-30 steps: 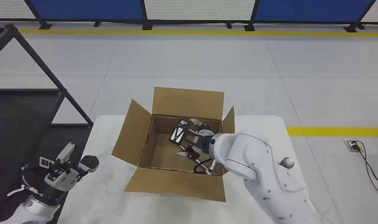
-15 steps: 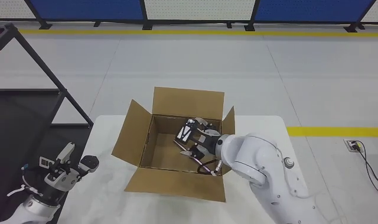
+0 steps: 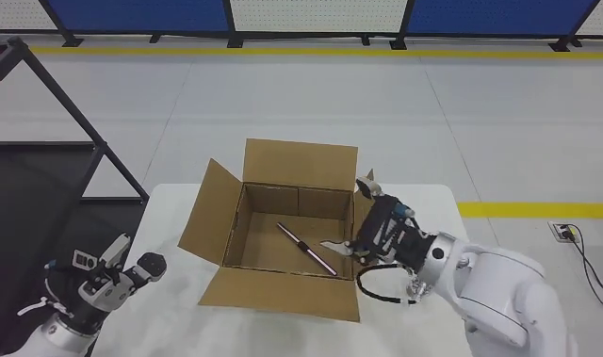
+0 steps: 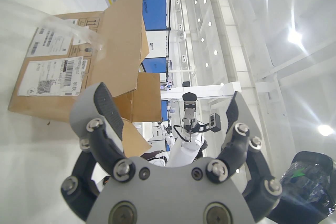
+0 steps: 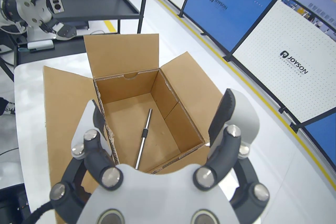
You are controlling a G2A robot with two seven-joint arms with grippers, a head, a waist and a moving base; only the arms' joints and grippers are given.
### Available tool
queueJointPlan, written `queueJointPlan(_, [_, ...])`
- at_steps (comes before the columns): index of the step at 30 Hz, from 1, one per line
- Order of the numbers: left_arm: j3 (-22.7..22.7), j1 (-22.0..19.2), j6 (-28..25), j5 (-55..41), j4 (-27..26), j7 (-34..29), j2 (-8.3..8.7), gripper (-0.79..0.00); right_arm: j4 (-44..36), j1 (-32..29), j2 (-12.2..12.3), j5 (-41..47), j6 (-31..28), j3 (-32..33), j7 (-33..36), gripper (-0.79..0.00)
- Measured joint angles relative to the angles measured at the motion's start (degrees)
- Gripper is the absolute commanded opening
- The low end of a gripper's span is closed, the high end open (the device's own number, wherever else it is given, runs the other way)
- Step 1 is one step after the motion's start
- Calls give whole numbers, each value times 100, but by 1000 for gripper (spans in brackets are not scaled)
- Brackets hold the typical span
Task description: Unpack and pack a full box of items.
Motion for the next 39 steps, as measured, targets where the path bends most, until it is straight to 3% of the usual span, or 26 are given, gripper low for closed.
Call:
queueJointPlan(7, [-95,-2,33,-240,-88,-197,9,0,-223,-1115,141,416,-251,1290,-816,0])
queueJointPlan(14, [-103,-3,40,-251,-95,-197,9,0,16,-1853,203,613,15,1955,-1217,0])
queueJointPlan(32, [-103,-3,39,-251,-95,-197,9,0,30,-1892,211,596,29,1963,-1228,0])
queueJointPlan(39, [-103,-3,39,-251,-95,-197,9,0,549,-2012,345,448,-413,2307,-783,0])
